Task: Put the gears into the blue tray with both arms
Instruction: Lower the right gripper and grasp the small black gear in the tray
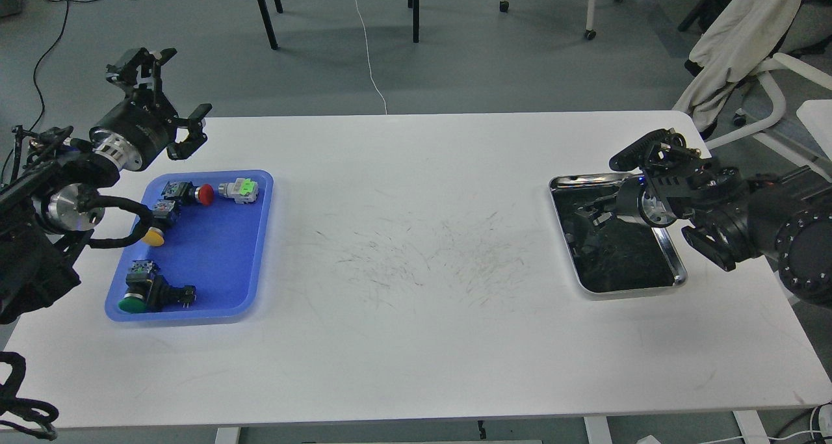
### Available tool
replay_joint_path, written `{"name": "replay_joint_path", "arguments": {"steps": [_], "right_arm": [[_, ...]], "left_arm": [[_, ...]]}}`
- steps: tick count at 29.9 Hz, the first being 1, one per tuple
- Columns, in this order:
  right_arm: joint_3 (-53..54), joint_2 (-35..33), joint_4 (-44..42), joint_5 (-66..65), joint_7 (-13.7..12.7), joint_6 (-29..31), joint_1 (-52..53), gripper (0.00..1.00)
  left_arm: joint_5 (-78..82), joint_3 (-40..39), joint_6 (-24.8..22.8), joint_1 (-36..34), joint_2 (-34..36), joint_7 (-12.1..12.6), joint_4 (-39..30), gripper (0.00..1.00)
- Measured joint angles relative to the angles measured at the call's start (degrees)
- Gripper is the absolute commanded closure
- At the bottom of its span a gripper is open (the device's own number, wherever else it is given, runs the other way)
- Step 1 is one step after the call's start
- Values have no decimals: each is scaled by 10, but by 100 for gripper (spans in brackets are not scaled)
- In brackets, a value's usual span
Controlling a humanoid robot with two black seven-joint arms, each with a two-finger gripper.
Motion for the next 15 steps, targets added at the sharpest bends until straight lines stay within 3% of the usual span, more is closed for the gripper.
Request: {"name": "replay_joint_path", "arguments": {"steps": [9, 15], "right_arm": [[0, -1, -29, 1, 0, 1, -23, 40], [0, 1, -35, 2, 1, 11, -24, 47]], "left_arm": [[0, 0, 0, 1, 0, 0, 1, 1], [0, 0, 0, 3, 0, -1, 1, 1]]}}
